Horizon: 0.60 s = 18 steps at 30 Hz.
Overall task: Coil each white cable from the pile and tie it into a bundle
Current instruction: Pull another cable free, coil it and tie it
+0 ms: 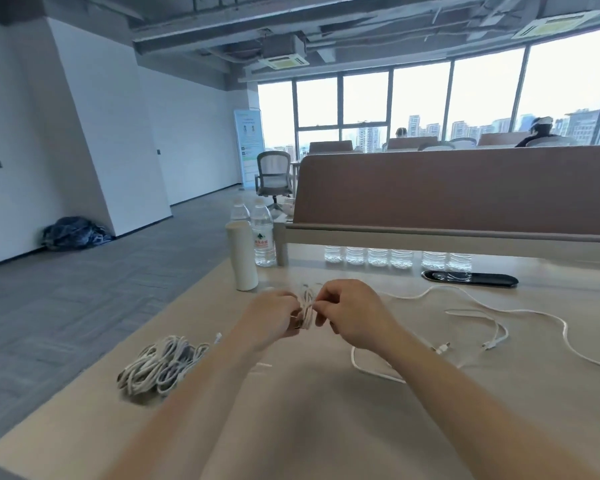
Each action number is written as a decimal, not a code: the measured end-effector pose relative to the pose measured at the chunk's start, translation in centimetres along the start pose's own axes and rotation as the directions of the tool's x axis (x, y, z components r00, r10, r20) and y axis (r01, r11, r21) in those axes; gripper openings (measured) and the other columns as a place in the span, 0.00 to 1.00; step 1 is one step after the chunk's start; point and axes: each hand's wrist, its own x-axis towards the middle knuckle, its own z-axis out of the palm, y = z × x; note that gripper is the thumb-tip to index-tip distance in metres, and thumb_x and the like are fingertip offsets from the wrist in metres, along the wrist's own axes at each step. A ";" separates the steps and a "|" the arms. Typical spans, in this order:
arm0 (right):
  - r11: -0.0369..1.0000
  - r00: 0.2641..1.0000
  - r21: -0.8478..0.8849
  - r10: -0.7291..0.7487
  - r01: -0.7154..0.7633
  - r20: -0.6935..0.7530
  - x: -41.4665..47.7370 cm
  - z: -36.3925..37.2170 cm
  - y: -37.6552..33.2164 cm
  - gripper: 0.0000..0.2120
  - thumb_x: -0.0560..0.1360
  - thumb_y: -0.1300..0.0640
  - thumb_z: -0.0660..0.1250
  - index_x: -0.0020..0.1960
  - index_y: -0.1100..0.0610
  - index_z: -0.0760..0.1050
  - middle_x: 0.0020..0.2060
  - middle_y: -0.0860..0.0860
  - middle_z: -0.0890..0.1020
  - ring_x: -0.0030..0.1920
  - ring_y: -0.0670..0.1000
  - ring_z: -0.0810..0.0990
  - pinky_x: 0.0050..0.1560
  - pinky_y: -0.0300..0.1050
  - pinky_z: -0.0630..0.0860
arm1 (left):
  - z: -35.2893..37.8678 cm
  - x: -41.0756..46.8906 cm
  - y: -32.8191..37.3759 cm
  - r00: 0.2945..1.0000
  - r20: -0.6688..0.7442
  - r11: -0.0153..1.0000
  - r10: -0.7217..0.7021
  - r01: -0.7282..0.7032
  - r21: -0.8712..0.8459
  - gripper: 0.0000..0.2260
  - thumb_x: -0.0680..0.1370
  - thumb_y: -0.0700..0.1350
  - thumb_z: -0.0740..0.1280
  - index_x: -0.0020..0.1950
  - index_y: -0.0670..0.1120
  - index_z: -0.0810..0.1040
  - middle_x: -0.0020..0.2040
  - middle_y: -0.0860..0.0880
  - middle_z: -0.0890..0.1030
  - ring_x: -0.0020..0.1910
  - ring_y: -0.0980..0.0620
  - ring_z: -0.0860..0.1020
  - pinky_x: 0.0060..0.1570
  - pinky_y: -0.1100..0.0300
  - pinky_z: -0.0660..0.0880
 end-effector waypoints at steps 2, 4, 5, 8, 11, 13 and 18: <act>1.000 0.999 0.011 0.000 -0.001 0.049 0.1 1.9 -1.3 0.10 0.79 0.58 0.67 0.39 0.54 0.79 0.34 0.47 0.85 0.28 0.46 0.75 0.35 0.42 0.74 | -2.4 -0.7 -0.7 0.996 -0.087 0.994 0.026 -0.017 0.107 0.12 0.79 0.33 0.59 0.38 0.43 0.76 0.44 0.37 0.80 0.43 0.42 0.79 0.52 0.46 0.78; 1.000 0.995 0.000 0.003 -0.003 0.099 0.3 4.0 -2.4 0.11 0.79 0.58 0.67 0.38 0.53 0.79 0.34 0.47 0.85 0.29 0.47 0.76 0.37 0.44 0.75 | -4.7 -1.4 -1.4 0.987 -0.147 0.974 0.065 -0.031 0.223 0.13 0.78 0.36 0.60 0.36 0.46 0.75 0.44 0.38 0.82 0.44 0.43 0.80 0.54 0.43 0.78; 1.000 0.993 -0.021 -0.001 0.004 0.120 0.4 5.1 -2.9 0.12 0.79 0.57 0.68 0.37 0.52 0.78 0.33 0.47 0.85 0.29 0.46 0.76 0.39 0.45 0.76 | -5.9 -1.7 -1.8 0.982 -0.169 0.964 0.081 -0.034 0.265 0.11 0.78 0.37 0.60 0.37 0.47 0.76 0.44 0.40 0.82 0.43 0.44 0.80 0.54 0.44 0.78; 0.997 0.987 -0.070 -0.001 0.013 0.160 0.9 8.2 -3.7 0.15 0.78 0.56 0.69 0.33 0.50 0.76 0.29 0.45 0.82 0.29 0.46 0.76 0.41 0.45 0.76 | -8.4 -2.1 -2.8 0.973 -0.211 0.944 0.098 -0.024 0.328 0.08 0.78 0.39 0.61 0.46 0.48 0.80 0.47 0.45 0.85 0.47 0.46 0.82 0.54 0.50 0.79; 0.992 0.985 -0.127 0.001 0.022 0.173 1.5 10.5 -4.1 0.16 0.76 0.56 0.71 0.30 0.49 0.74 0.30 0.46 0.80 0.33 0.48 0.77 0.41 0.45 0.74 | -10.1 -2.1 -3.9 0.979 -0.195 0.944 0.061 0.007 0.329 0.08 0.78 0.41 0.63 0.50 0.48 0.81 0.48 0.47 0.85 0.49 0.46 0.83 0.56 0.50 0.79; 0.985 0.980 -0.168 0.000 0.034 0.199 1.9 11.7 -4.2 0.16 0.75 0.56 0.72 0.30 0.48 0.73 0.36 0.50 0.83 0.40 0.52 0.81 0.45 0.46 0.76 | -10.9 -2.2 -4.6 0.987 -0.162 0.945 0.026 0.029 0.326 0.08 0.77 0.43 0.63 0.49 0.50 0.81 0.47 0.47 0.85 0.49 0.46 0.84 0.56 0.48 0.80; 0.974 0.973 -0.221 0.013 0.040 0.232 2.1 13.4 -4.1 0.13 0.74 0.56 0.72 0.32 0.47 0.75 0.42 0.52 0.85 0.43 0.52 0.80 0.44 0.43 0.73 | -11.5 -1.7 -6.2 0.995 -0.096 0.934 0.001 0.033 0.356 0.12 0.70 0.51 0.63 0.44 0.46 0.82 0.41 0.46 0.85 0.42 0.45 0.83 0.53 0.44 0.80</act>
